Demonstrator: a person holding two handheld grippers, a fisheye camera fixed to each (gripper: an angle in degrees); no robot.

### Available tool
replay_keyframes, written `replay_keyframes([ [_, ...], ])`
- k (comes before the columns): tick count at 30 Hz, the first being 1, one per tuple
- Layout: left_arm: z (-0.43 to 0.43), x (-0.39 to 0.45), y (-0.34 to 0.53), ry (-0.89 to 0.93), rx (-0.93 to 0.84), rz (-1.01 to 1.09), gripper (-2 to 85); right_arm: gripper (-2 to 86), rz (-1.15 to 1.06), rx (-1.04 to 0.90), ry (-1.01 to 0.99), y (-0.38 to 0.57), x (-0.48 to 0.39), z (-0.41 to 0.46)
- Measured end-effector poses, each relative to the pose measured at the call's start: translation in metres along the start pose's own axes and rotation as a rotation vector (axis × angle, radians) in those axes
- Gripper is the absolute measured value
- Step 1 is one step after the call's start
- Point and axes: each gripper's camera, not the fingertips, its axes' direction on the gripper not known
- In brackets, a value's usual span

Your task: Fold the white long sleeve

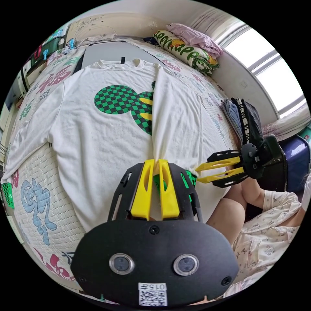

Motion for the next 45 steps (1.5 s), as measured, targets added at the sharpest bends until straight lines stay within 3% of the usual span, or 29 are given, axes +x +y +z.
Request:
replay_keyframes([
  [12, -0.044, 0.029, -0.009, -0.153, -0.022, 0.053, -0.7, -0.1, 0.034, -0.024, -0.055, 0.074, 0.069, -0.015],
  [21, -0.086, 0.034, 0.012, -0.209, -0.013, 0.099, -0.1, 3.4, 0.003, -0.015, -0.035, 0.106, 0.108, -0.036],
  [25, -0.110, 0.023, 0.033, -0.198, 0.023, 0.091, 2.4, 2.8, 0.039, 0.080, -0.141, 0.121, 0.140, -0.072],
  [29, -0.169, -0.012, 0.089, -0.148, 0.176, 0.036, 6.8, 2.0, 0.043, 0.211, -0.154, 0.116, 0.146, -0.103],
  [32, -0.242, -0.068, 0.154, -0.140, 0.364, -0.088, 8.1, 1.5, 0.017, 0.217, -0.164, 0.090, 0.137, -0.101],
  [36, -0.339, -0.201, 0.266, -0.179, 0.604, -0.415, 10.6, 0.7, 0.002, 0.148, -0.170, 0.051, 0.127, -0.077],
  [40, -0.399, -0.346, 0.359, -0.172, 0.749, -0.735, 11.6, -0.2, 0.025, 0.039, -0.162, 0.014, 0.120, -0.043],
  [45, -0.422, -0.464, 0.400, -0.023, 0.872, -0.924, 12.0, -0.5, 0.079, -0.075, -0.112, -0.012, 0.120, -0.009],
])
